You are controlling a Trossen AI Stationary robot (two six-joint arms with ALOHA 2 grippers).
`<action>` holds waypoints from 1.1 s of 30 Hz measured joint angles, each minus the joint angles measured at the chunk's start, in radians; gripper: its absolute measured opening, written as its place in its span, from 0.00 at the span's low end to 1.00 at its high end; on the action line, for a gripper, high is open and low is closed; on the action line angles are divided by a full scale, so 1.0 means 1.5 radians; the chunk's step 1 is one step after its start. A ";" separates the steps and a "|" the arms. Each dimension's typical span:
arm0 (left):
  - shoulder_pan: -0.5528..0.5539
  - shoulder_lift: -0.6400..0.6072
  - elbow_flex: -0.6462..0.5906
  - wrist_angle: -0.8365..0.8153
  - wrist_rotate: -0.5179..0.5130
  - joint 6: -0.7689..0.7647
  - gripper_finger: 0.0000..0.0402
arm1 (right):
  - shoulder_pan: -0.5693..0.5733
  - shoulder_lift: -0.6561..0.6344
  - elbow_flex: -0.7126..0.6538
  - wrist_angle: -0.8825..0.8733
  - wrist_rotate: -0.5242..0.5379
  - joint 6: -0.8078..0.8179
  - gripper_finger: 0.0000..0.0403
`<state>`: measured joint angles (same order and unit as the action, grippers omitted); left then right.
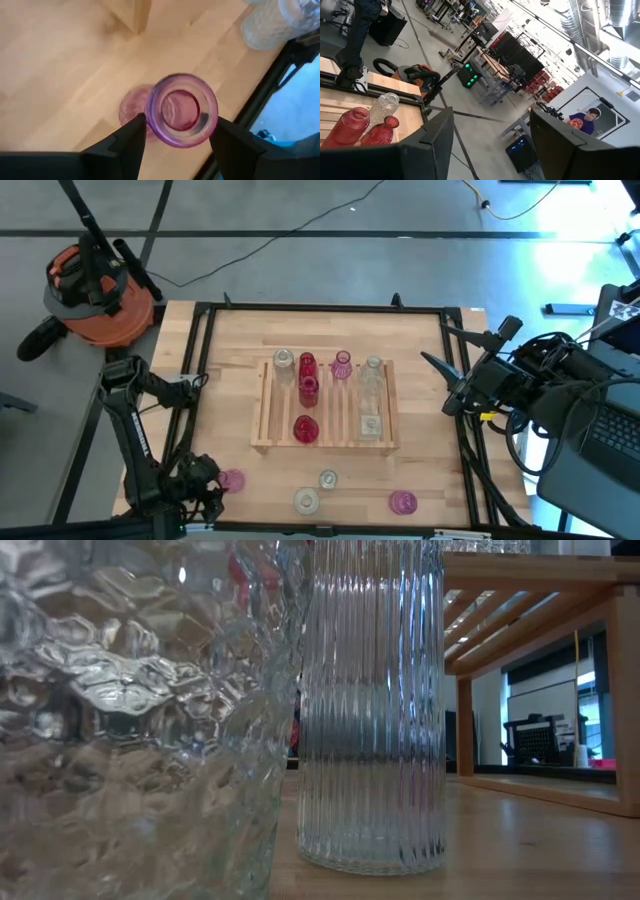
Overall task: Sort vases onto shelf
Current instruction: Put the violet vase on the shelf aligned with the other violet vase
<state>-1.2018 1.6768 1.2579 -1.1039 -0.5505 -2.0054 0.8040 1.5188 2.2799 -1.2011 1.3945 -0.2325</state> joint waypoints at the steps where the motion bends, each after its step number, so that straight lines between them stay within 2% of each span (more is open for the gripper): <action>1: 0.000 0.000 0.000 -0.008 -0.006 0.000 0.50 | 0.000 0.000 0.000 0.001 0.000 0.000 0.52; 5: 0.001 0.003 -0.005 -0.031 -0.024 -0.003 0.50 | 0.000 0.000 0.000 0.002 0.000 0.000 0.52; 14: 0.001 0.004 -0.081 0.045 -0.065 -0.076 0.50 | 0.000 0.000 0.000 0.021 -0.019 0.000 0.52; 19: 0.013 0.004 -0.098 0.047 -0.092 -0.088 0.50 | 0.000 0.000 0.000 0.023 -0.029 0.000 0.52; 23: 0.030 0.004 -0.102 0.032 -0.138 -0.088 0.50 | -0.010 0.000 0.000 0.028 -0.030 0.000 0.52; 28: 0.061 0.004 -0.102 0.022 -0.180 -0.042 0.50 | -0.043 0.000 0.000 0.035 -0.062 0.000 0.52; 33: 0.093 0.004 -0.102 0.021 -0.205 -0.001 0.50 | -0.089 0.000 0.000 0.035 -0.142 0.000 0.52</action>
<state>-1.0624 1.6821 1.1053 -1.0726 -0.8576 -2.0064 0.6711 1.5192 2.2799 -1.1484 1.1814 -0.2323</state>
